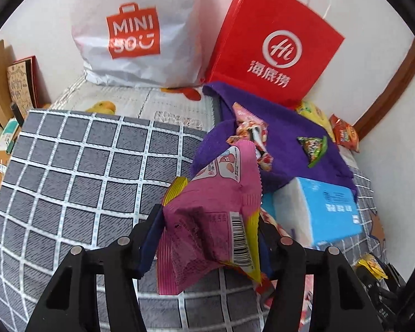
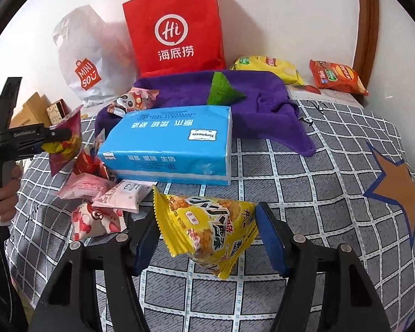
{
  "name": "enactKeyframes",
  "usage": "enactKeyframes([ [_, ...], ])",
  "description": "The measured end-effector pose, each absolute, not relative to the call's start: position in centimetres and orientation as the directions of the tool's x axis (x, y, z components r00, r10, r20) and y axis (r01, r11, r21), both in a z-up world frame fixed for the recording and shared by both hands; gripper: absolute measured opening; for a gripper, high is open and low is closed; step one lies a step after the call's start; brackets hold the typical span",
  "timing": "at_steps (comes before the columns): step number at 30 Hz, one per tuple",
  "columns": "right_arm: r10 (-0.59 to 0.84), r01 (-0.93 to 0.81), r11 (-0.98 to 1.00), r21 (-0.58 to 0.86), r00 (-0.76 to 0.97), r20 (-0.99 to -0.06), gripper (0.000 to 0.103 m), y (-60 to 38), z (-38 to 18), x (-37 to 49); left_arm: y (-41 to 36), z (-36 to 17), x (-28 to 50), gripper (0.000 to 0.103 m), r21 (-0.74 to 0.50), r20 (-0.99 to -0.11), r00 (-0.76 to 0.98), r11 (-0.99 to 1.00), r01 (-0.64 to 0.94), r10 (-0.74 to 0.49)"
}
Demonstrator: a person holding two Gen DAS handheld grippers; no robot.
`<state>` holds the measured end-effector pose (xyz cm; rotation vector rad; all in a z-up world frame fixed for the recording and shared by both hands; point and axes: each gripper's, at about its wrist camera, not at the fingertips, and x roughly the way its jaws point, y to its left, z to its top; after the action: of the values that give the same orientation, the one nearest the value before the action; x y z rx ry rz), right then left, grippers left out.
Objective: Organize snacks
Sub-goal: 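Grasp the yellow triangular pack with the right tool while the left tool grasps the pink barcode bag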
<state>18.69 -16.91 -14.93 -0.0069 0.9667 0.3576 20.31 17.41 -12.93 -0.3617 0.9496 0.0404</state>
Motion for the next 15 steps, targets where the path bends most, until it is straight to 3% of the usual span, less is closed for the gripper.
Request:
enactKeyframes([
  [5,0.307,-0.288,0.942,0.173,0.525,-0.794,0.063,-17.3,-13.8,18.3,16.6,-10.9,18.7,0.057,-0.285,-0.779,0.613,0.946,-0.157,-0.133],
  [7,0.307,-0.289,0.941,0.173,0.524,-0.795,0.051,-17.4,-13.3,18.1,16.2,-10.4,18.2,0.057,-0.295,-0.772,0.619,0.945,-0.144,-0.146],
  [15,0.302,-0.296,0.941,0.166,0.511,-0.805,0.047,-17.5,-13.4,17.8,14.1,-9.2,17.3,0.057,-0.312,-0.753,0.631,0.946,-0.093,-0.186],
])
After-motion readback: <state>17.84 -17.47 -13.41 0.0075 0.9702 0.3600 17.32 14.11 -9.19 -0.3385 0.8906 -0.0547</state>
